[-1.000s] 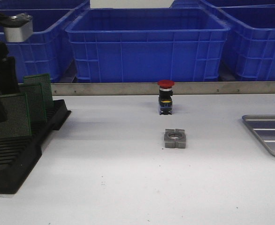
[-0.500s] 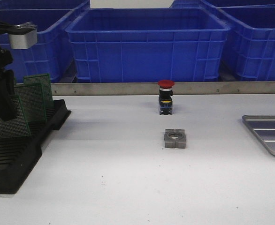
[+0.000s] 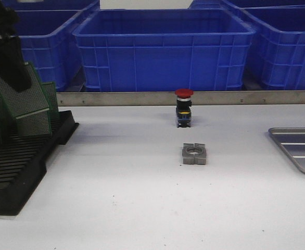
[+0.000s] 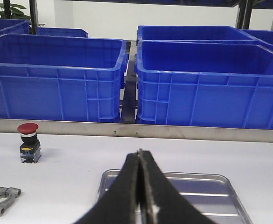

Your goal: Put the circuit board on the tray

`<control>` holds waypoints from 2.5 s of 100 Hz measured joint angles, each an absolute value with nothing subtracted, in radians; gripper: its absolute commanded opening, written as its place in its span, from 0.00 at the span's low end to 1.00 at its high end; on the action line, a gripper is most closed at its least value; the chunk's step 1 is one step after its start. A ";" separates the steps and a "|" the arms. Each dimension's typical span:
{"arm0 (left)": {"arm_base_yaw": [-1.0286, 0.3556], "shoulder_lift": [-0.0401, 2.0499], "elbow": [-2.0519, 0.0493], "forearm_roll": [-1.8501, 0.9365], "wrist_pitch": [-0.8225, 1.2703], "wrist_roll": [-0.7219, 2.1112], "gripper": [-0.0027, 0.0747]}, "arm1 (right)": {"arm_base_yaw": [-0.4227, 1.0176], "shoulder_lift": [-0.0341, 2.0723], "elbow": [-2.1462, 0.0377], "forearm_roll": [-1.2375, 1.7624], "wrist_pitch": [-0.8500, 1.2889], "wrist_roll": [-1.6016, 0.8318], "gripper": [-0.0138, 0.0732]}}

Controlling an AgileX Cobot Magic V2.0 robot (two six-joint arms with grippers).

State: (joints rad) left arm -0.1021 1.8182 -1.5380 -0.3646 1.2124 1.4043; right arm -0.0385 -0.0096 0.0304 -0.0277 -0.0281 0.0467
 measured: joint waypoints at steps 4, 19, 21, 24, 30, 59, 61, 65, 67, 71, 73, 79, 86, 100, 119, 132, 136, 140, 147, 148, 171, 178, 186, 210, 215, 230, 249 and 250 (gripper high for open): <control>-0.102 1.804 -1.538 -0.390 1.215 1.402 0.01 | -0.039 -0.010 0.030 -0.028 -0.028 0.047 0.08; -0.113 1.757 -1.538 -0.498 1.218 1.402 0.01 | -0.039 -0.010 0.030 -0.028 -0.028 0.047 0.08; -0.115 1.750 -1.538 -0.510 1.218 1.402 0.01 | -0.039 -0.010 0.030 -0.028 -0.028 0.047 0.08; -0.128 1.743 -1.538 -0.525 1.218 1.402 0.01 | -0.039 -0.010 0.030 -0.028 -0.028 0.047 0.08; -0.156 1.731 -1.538 -0.540 1.218 1.402 0.01 | -0.039 -0.010 0.030 -0.028 -0.028 0.047 0.08; -0.369 1.725 -1.538 -0.572 1.221 1.397 0.01 | -0.039 -0.010 0.030 -0.028 -0.064 0.047 0.08; -0.384 1.725 -1.538 -0.572 1.221 1.397 0.01 | -0.039 -0.010 0.030 -0.028 -0.070 0.047 0.08; -0.407 1.725 -1.538 -0.574 1.223 1.396 0.01 | -0.039 -0.010 0.030 -0.028 -0.084 0.047 0.08; -0.420 1.725 -1.538 -0.577 1.223 1.396 0.01 | -0.039 -0.010 0.030 -0.028 -0.093 0.049 0.08; -0.443 1.725 -1.538 -0.577 1.223 1.396 0.01 | -0.039 -0.010 0.030 -0.028 -0.107 0.053 0.08; -0.453 1.725 -1.538 -0.579 1.225 1.396 0.01 | -0.039 -0.010 0.030 -0.028 -0.109 0.061 0.08; -0.475 1.725 -1.538 -0.579 1.225 1.395 0.01 | -0.039 -0.010 0.027 -0.028 -0.101 0.079 0.08; -0.492 1.725 -1.538 -0.579 1.227 1.395 0.01 | -0.039 -0.010 -0.010 -0.028 -0.035 0.113 0.08; -0.499 1.725 -1.538 -0.581 1.227 1.395 0.01 | -0.039 0.025 -0.168 -0.016 0.182 0.174 0.08; -0.499 1.725 -1.538 -0.581 1.227 1.395 0.01 | -0.039 0.215 -0.401 -0.013 0.506 0.185 0.08; -0.499 1.725 -1.538 -0.581 1.227 1.395 0.01 | -0.039 0.336 -0.512 -0.012 0.596 0.187 0.08; -0.499 1.725 -1.538 -0.581 1.229 1.395 0.01 | -0.039 0.367 -0.538 -0.012 0.608 0.187 0.08; -0.499 1.725 -1.538 -0.581 1.229 1.395 0.01 | -0.039 0.392 -0.557 -0.011 0.612 0.187 0.08; -0.499 1.725 -1.538 -0.581 1.229 1.395 0.01 | -0.039 0.420 -0.574 -0.011 0.610 0.187 0.08; -0.499 1.725 -1.538 -0.581 1.229 1.395 0.01 | -0.039 0.423 -0.574 -0.011 0.610 0.187 0.09; -0.499 1.725 -1.538 -0.582 1.229 1.395 0.01 | -0.039 0.445 -0.577 -0.010 0.610 0.187 0.44; -0.499 1.725 -1.538 -0.584 1.229 1.395 0.01 | -0.039 0.445 -0.577 -0.008 0.614 0.187 0.60; -0.499 1.725 -1.538 -0.584 1.229 1.395 0.01 | -0.039 0.445 -0.578 -0.008 0.618 0.187 0.70; -0.499 1.725 -1.538 -0.586 1.229 1.395 0.01 | -0.039 0.460 -0.583 0.049 0.583 0.120 0.71; -0.499 1.725 -1.538 -0.586 1.229 1.395 0.01 | -0.036 0.480 -0.587 0.092 0.573 0.057 0.71; -0.499 1.725 -1.538 -0.588 1.229 1.395 0.01 | -0.015 0.593 -0.615 0.301 0.573 -0.236 0.71; -0.499 1.725 -1.538 -0.588 1.229 1.395 0.01 | 0.057 0.785 -0.665 0.609 0.639 -0.689 0.71; -0.499 1.725 -1.538 -0.588 1.229 1.395 0.01 | 0.064 0.792 -0.667 0.619 0.645 -0.707 0.71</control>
State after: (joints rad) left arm -0.4987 1.7246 -1.5385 -0.5876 1.2286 1.3946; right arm 0.0639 0.7921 -0.6666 0.6192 0.6447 -0.7067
